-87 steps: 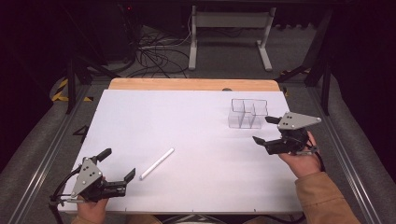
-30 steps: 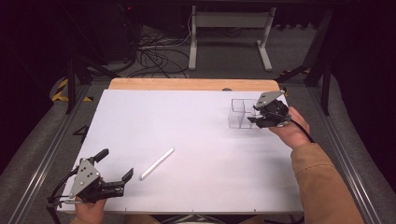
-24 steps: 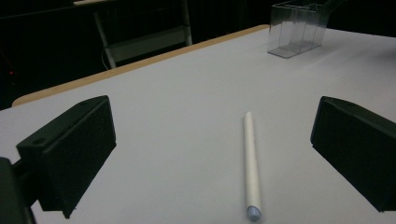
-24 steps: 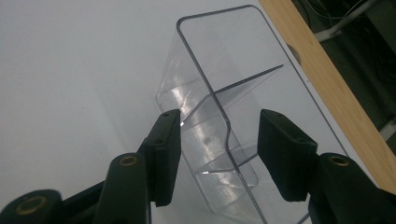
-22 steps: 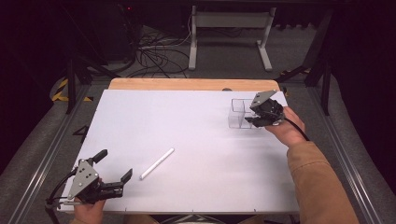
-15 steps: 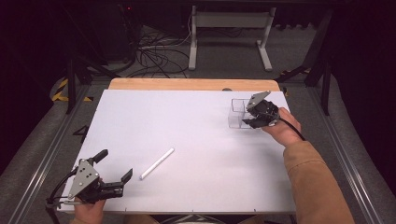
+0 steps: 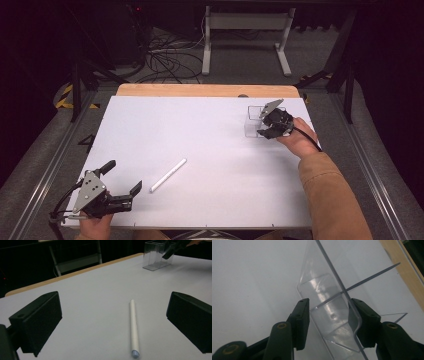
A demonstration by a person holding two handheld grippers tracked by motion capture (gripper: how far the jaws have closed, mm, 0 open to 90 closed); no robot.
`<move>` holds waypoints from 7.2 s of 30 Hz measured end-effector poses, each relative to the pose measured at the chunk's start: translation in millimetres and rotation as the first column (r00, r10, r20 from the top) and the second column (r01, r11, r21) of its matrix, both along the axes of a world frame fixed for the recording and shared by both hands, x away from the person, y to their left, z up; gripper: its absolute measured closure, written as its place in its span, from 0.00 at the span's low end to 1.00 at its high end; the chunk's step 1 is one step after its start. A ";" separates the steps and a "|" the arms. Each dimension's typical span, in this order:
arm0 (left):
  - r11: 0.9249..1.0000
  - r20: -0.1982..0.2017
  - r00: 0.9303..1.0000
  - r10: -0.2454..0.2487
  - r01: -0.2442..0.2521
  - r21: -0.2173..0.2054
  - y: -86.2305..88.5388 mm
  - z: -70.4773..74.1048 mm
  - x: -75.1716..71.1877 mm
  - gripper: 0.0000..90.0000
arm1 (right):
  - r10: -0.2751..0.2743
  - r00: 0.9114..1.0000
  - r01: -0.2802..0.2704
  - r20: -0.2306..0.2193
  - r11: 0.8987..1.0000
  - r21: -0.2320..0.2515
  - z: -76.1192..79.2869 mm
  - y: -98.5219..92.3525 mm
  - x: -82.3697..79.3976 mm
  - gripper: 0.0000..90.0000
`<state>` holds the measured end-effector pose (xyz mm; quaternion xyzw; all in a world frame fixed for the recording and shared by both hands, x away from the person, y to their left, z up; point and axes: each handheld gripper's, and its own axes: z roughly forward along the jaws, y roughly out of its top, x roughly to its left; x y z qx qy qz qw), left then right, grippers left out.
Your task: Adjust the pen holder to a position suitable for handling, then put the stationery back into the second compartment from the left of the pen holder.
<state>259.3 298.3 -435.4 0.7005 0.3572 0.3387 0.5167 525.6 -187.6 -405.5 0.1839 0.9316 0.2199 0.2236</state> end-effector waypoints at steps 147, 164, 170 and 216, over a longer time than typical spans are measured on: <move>0.998 -0.021 0.997 -0.069 0.069 -0.005 -14.8 2.3 24.8 0.00 | 0.219 0.968 -0.250 0.121 0.856 0.452 65.1 86.8 -108.5 0.19; 0.994 -0.036 0.993 -0.108 0.108 -0.006 -22.4 7.5 30.9 0.00 | 0.094 0.988 -0.147 0.121 0.803 0.577 39.7 33.3 -146.2 0.01; 0.995 -0.057 0.993 -0.099 0.100 0.015 -25.0 10.7 32.3 0.00 | 0.046 0.994 -0.098 0.097 0.770 0.630 15.9 11.9 -157.9 0.00; 0.962 -0.366 0.905 -0.215 0.260 0.078 -55.9 35.4 70.9 0.06 | -0.082 0.995 0.026 0.052 0.739 0.674 -63.7 -39.6 -182.5 0.00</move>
